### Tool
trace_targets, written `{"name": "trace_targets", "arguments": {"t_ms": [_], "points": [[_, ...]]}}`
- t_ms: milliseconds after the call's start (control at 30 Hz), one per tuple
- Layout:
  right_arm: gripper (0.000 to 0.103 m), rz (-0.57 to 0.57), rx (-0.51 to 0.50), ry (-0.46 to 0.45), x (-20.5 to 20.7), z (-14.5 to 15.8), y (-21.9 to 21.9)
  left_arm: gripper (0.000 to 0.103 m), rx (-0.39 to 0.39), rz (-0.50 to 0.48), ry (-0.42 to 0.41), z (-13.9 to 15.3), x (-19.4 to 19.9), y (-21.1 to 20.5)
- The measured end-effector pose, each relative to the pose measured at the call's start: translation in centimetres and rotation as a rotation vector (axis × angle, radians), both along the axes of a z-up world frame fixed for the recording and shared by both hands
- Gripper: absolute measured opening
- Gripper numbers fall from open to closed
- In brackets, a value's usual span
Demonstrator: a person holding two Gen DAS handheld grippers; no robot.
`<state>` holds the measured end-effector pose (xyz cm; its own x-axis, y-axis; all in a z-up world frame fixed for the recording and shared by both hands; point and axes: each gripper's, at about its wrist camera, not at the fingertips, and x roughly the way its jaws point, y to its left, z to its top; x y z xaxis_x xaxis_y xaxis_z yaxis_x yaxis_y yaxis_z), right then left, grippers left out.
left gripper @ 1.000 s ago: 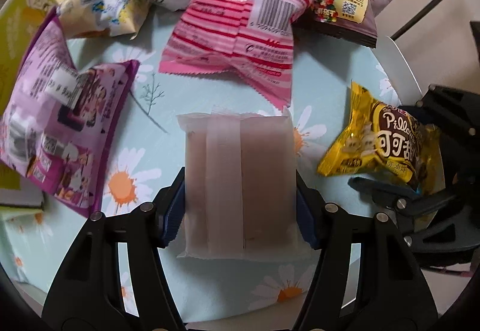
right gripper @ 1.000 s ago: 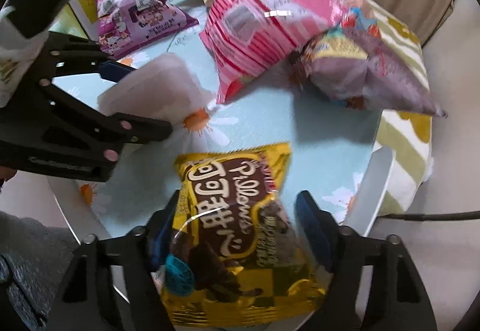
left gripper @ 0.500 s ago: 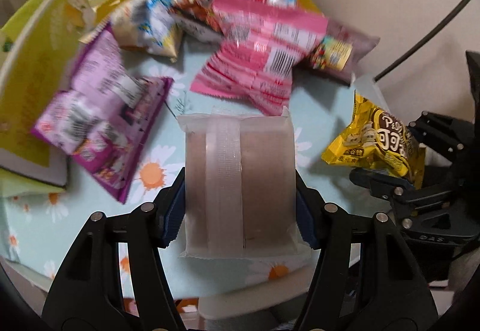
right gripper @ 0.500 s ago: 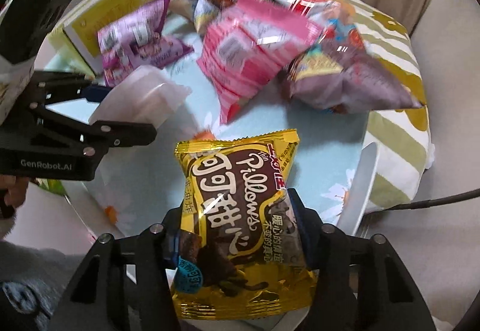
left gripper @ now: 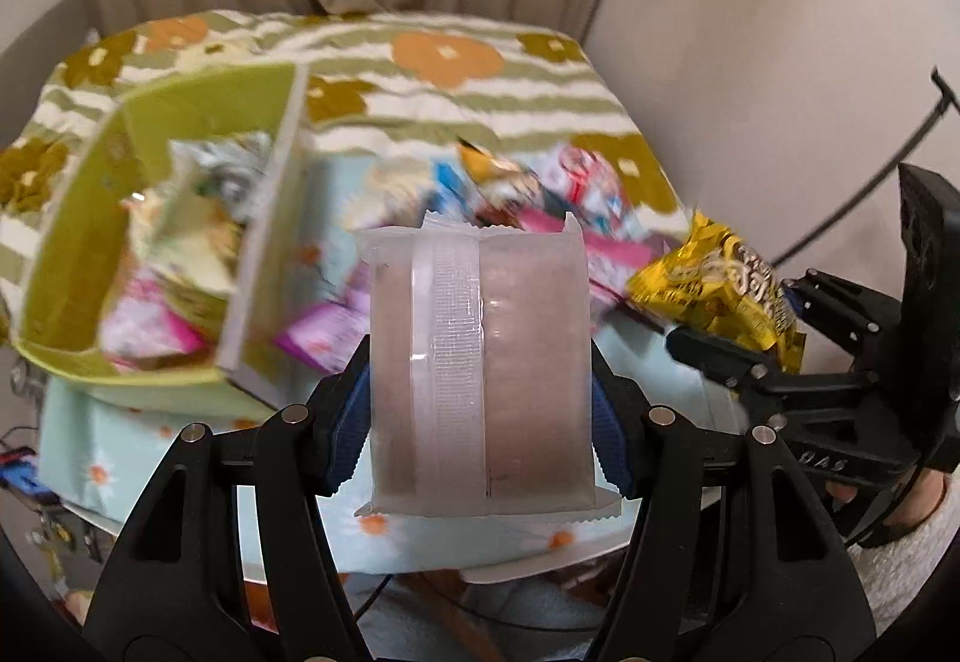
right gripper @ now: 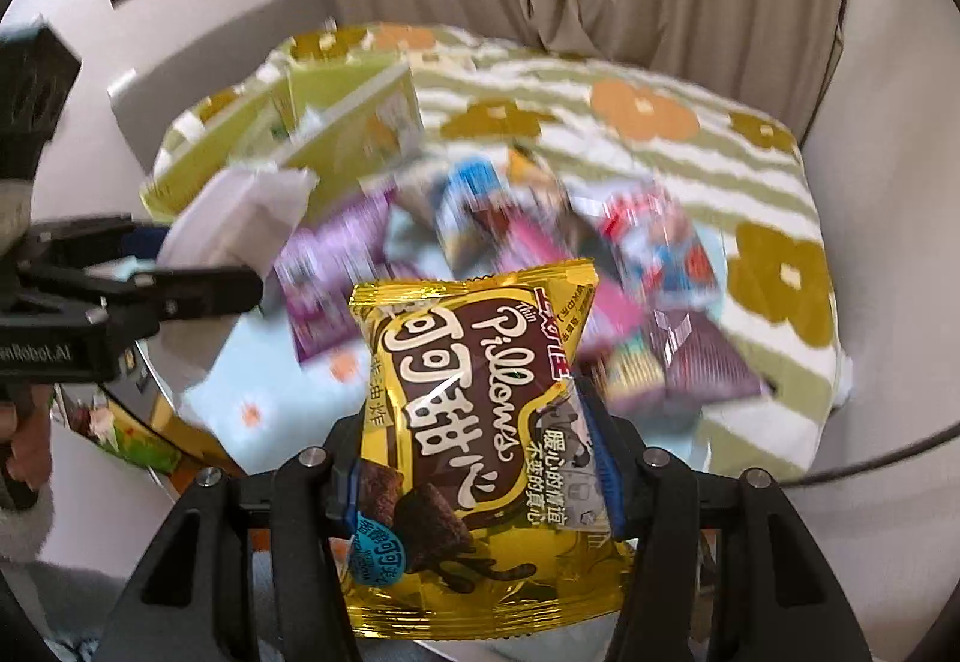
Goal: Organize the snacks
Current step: 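Carry both bags over the box and open the left tool to drop the pink pack, then lower the gold Pillows bag into the box and open the right tool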
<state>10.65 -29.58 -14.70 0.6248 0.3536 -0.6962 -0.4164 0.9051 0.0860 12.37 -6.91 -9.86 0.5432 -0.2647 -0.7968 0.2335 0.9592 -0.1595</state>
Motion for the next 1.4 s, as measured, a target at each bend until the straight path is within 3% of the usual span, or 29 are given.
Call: {"name": "trace_targets", "arguments": {"t_ms": [233,433,600,733,967,1067,1133,1400], "points": [[0.053,0.030,0.090,-0.062,2.5,5.0,6.7,0.059,-0.007,0.068,-0.028,2.0,2.8,7.5],[0.053,0.033,0.144,-0.047,5.9,6.7,12.9,0.059,0.002,0.122,-0.017,2.1,6.1,15.0],[0.053,0.016,0.169,-0.008,9.2,7.3,18.4,0.059,0.041,0.163,0.020,0.2,9.7,20.7],[0.053,-0.005,0.182,-0.021,10.6,7.2,21.6,0.059,0.119,0.160,0.056,-2.5,12.4,23.4],[0.053,-0.074,0.169,0.038,12.5,6.0,24.8,0.060,0.147,0.083,0.134,-6.3,14.5,23.4],[0.053,-0.090,0.145,0.062,13.0,5.5,25.1,0.068,0.136,0.078,0.138,-6.7,14.2,23.1],[0.053,-0.102,0.149,0.078,13.2,5.3,25.1,0.103,0.156,0.088,0.145,-6.8,14.1,22.8],[0.053,-0.054,0.147,0.086,13.7,6.0,25.0,0.103,0.154,0.150,0.136,-5.8,12.2,23.0]]}}
